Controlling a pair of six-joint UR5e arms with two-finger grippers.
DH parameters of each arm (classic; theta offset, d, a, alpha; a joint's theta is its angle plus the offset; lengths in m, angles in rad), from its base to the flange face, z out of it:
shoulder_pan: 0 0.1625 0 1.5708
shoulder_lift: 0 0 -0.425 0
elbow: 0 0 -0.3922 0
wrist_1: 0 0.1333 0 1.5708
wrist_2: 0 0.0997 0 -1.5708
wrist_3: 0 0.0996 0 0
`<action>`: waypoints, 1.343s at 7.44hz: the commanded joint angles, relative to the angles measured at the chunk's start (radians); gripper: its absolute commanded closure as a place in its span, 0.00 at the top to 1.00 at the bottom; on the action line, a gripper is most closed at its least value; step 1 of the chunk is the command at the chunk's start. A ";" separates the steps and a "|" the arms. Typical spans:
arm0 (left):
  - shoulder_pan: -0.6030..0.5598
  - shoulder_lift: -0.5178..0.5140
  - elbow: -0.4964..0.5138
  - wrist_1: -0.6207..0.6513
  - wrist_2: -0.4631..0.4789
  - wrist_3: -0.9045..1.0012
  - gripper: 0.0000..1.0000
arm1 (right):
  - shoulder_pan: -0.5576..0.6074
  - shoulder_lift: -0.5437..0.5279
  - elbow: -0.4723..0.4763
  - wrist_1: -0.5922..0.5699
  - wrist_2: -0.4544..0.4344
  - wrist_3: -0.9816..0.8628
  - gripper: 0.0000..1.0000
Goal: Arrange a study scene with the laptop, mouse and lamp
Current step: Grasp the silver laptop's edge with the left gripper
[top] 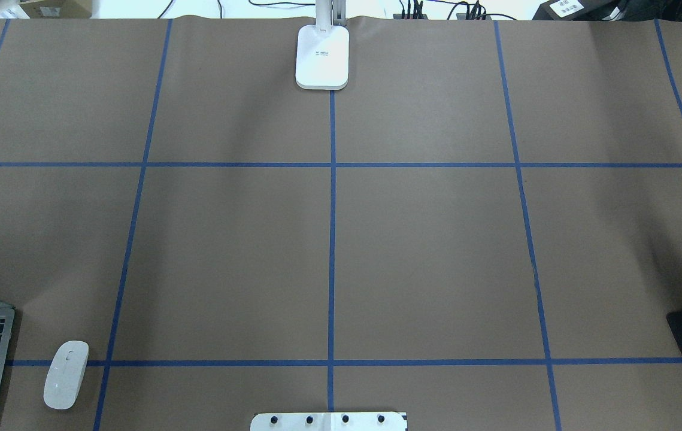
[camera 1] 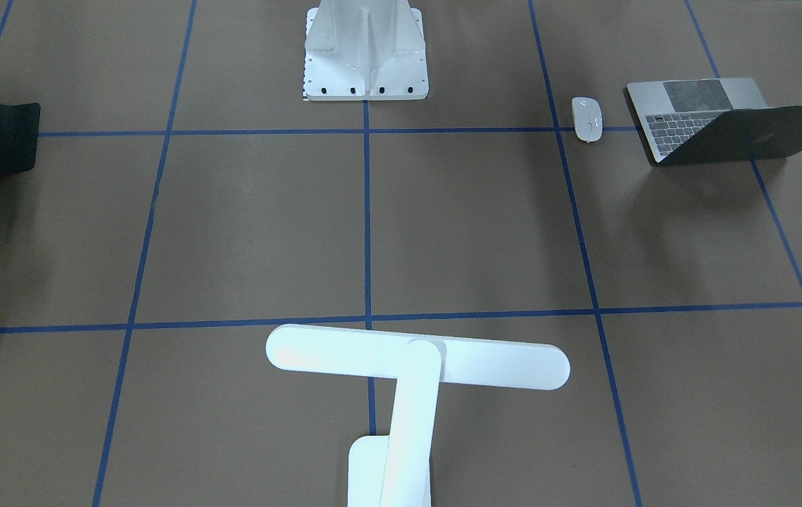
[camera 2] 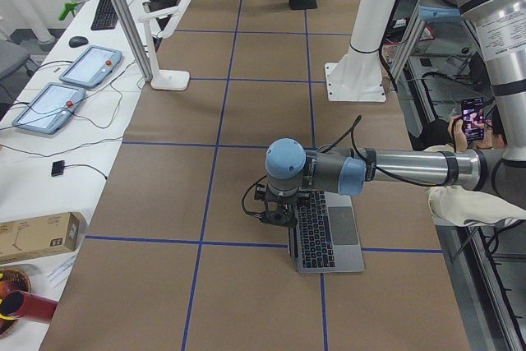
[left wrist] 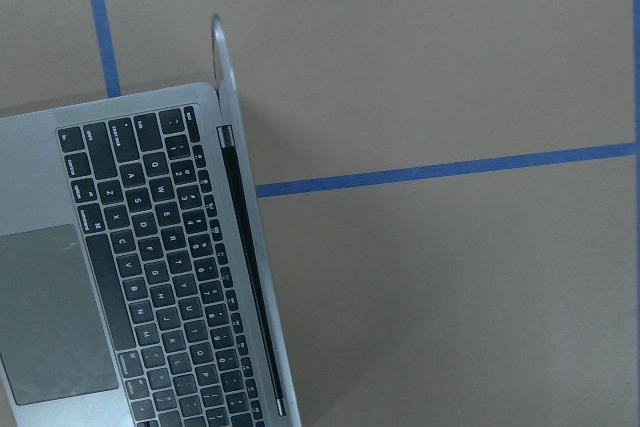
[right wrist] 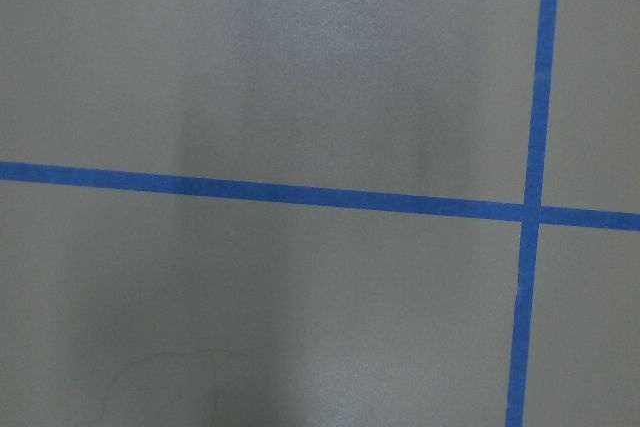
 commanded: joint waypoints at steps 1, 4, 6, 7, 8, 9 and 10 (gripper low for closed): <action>0.033 0.000 0.049 -0.049 -0.001 -0.003 1.00 | 0.000 -0.011 0.011 0.000 -0.001 0.000 1.00; 0.152 0.000 0.091 -0.244 0.005 -0.190 1.00 | -0.003 -0.023 0.031 -0.001 0.002 0.002 1.00; 0.173 0.012 0.118 -0.340 0.002 -0.241 0.99 | -0.005 -0.023 0.029 -0.001 0.001 0.002 1.00; 0.171 0.018 0.118 -0.339 0.002 -0.249 0.81 | -0.005 -0.023 0.031 -0.003 0.002 0.002 1.00; 0.171 0.017 0.122 -0.342 0.002 -0.284 0.28 | -0.005 -0.026 0.031 -0.001 0.002 0.002 1.00; 0.171 0.017 0.122 -0.342 0.000 -0.290 0.00 | -0.005 -0.028 0.031 -0.001 0.002 0.002 1.00; 0.171 0.017 0.124 -0.342 0.000 -0.290 0.00 | -0.005 -0.028 0.032 0.000 0.002 0.002 1.00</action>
